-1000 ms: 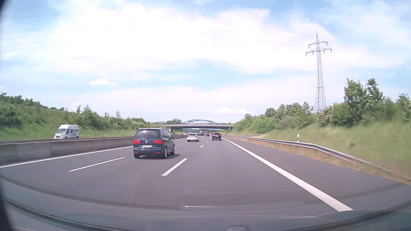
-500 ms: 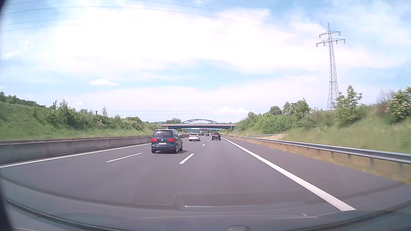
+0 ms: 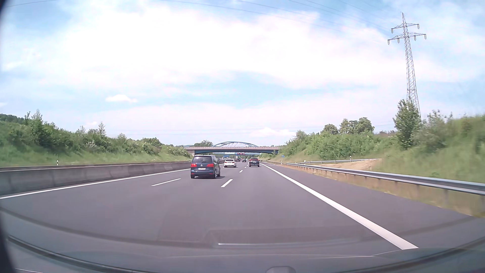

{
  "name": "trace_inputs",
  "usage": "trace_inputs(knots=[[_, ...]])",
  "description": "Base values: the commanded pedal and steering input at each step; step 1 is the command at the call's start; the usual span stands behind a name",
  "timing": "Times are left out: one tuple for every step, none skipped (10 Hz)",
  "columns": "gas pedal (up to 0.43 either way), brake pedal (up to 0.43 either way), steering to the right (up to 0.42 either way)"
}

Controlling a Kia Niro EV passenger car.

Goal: Follow the waypoints while adhering to traffic rules and regulations

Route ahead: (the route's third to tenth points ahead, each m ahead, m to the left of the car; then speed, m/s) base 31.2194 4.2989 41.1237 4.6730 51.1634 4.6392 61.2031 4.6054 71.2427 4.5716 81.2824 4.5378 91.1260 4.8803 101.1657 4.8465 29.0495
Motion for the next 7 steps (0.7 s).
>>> trace_inputs(knots=[[0.39, 0.0, 0.0], [0.39, 0.0, 0.0], [0.39, 0.0, 0.001], [0.39, 0.0, 0.001], [0.39, 0.0, 0.0], [0.39, 0.0, 0.0], [0.39, 0.0, 0.001]])
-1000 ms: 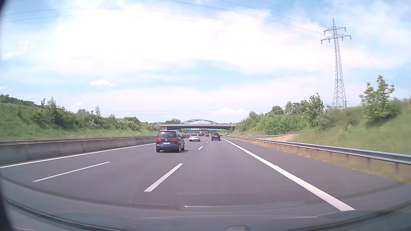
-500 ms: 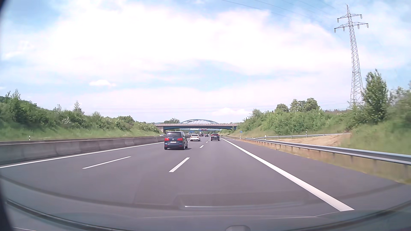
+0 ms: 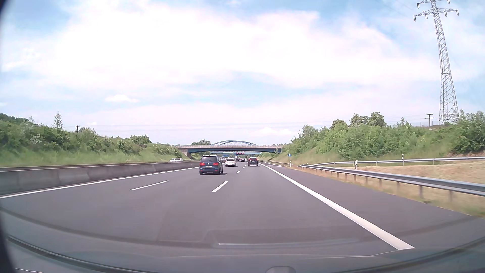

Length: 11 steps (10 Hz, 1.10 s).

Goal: Follow the waypoints while adhering to traffic rules and regulations

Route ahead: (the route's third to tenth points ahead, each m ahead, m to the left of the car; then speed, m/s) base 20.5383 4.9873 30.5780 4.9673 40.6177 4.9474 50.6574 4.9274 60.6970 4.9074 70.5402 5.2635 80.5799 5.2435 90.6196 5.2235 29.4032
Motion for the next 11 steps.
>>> trace_inputs(knots=[[0.398, 0.0, 0.0], [0.429, 0.0, 0.0], [0.449, 0.0, 0.0], [0.449, 0.0, 0.0], [0.449, 0.0, 0.0], [0.449, 0.0, 0.0], [0.441, 0.0, 0.0], [0.441, 0.0, 0.0], [0.429, 0.0, -0.001], [0.429, 0.0, -0.001], [0.429, 0.0, -0.001]])
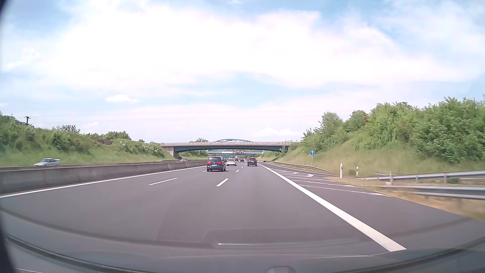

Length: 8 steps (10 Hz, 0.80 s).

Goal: Follow the waypoints while adhering to traffic rules and regulations

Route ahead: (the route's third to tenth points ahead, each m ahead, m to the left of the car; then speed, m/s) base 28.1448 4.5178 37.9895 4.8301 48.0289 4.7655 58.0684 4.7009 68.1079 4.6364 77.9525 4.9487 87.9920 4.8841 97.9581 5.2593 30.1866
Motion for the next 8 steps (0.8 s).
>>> trace_inputs(knots=[[0.429, 0.0, -0.002], [0.421, 0.0, -0.001], [0.409, 0.0, -0.001], [0.37, 0.0, -0.002], [0.35, 0.0, -0.001], [0.331, 0.0, -0.001], [0.331, 0.0, -0.001], [0.331, 0.0, -0.001]])
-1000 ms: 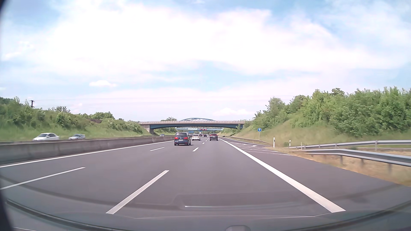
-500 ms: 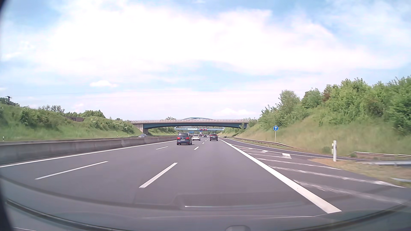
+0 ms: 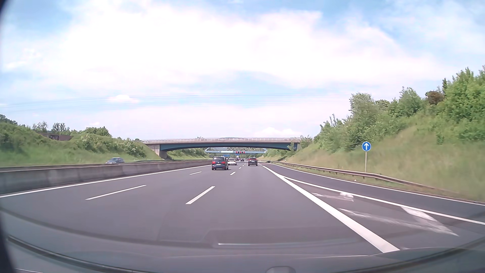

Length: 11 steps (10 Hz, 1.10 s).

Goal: Follow the waypoints while adhering to traffic rules and regulations

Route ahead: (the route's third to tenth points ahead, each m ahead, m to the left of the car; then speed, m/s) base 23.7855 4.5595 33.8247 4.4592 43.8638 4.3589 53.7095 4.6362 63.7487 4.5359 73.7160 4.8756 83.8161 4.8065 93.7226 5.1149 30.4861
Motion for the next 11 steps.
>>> trace_inputs(knots=[[0.331, 0.0, -0.001], [0.319, 0.0, -0.001], [0.311, 0.0, -0.001], [0.287, 0.0, -0.001], [0.287, 0.0, -0.001], [0.28, 0.0, -0.001], [0.28, 0.0, -0.001], [0.26, 0.0, -0.001], [0.26, 0.0, -0.001], [0.248, 0.0, -0.001], [0.24, 0.0, -0.001]])
